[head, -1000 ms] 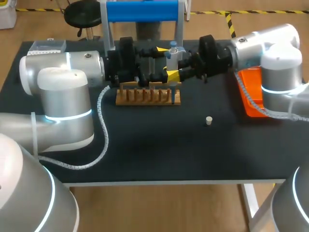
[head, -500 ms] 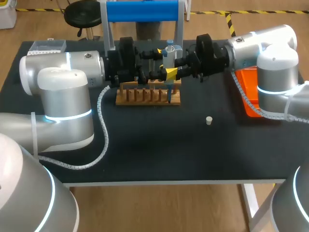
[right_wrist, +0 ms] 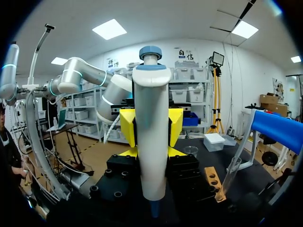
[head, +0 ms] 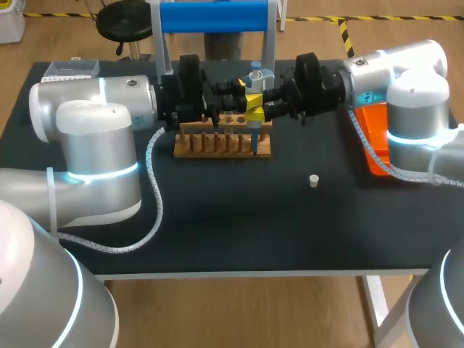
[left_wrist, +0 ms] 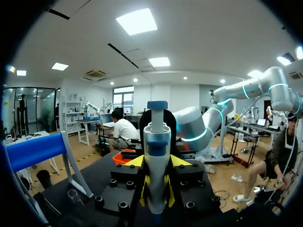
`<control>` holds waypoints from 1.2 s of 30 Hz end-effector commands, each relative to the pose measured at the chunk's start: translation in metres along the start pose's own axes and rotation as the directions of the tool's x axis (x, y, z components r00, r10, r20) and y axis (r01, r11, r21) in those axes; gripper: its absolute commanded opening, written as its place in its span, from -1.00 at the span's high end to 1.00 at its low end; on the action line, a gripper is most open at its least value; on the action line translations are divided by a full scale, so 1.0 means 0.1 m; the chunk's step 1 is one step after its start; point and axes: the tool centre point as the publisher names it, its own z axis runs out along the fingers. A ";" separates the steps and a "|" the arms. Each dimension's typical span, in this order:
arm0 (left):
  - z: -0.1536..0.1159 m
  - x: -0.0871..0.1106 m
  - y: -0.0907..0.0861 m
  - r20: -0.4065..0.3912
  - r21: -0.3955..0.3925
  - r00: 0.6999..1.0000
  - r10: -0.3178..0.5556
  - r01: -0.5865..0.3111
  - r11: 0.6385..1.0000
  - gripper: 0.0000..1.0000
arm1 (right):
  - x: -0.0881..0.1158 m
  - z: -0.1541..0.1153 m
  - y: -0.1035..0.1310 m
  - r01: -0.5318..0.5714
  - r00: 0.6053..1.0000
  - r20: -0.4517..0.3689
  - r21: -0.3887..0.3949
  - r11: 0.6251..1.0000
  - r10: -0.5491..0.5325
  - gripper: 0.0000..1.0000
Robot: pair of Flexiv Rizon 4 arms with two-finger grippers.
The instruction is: Invert the test tube, pick up the pipette, mount the tip to pipette, aspirate from beaker and dispense into the tube, eject the tip, return the pipette, and cap with the stopper.
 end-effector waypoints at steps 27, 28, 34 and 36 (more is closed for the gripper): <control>0.02 0.04 0.01 0.004 0.003 1.000 0.001 -0.001 1.000 1.00 | -0.39 -1.25 0.02 -0.007 0.978 0.209 0.014 1.000 0.004 -1.00; 0.02 0.04 0.01 0.004 0.003 1.000 0.001 -0.001 1.000 1.00 | -0.46 -1.28 0.03 -0.010 0.975 0.224 0.015 1.000 0.006 -1.00; 0.02 0.04 0.01 0.004 0.003 1.000 0.001 -0.001 1.000 1.00 | -0.91 -1.37 0.23 0.000 0.949 0.316 0.033 0.999 -0.010 -1.00; 0.02 0.04 0.01 0.004 0.003 1.000 0.001 -0.001 1.000 1.00 | -1.06 -1.36 0.31 0.004 0.941 0.338 0.040 0.999 -0.017 -1.00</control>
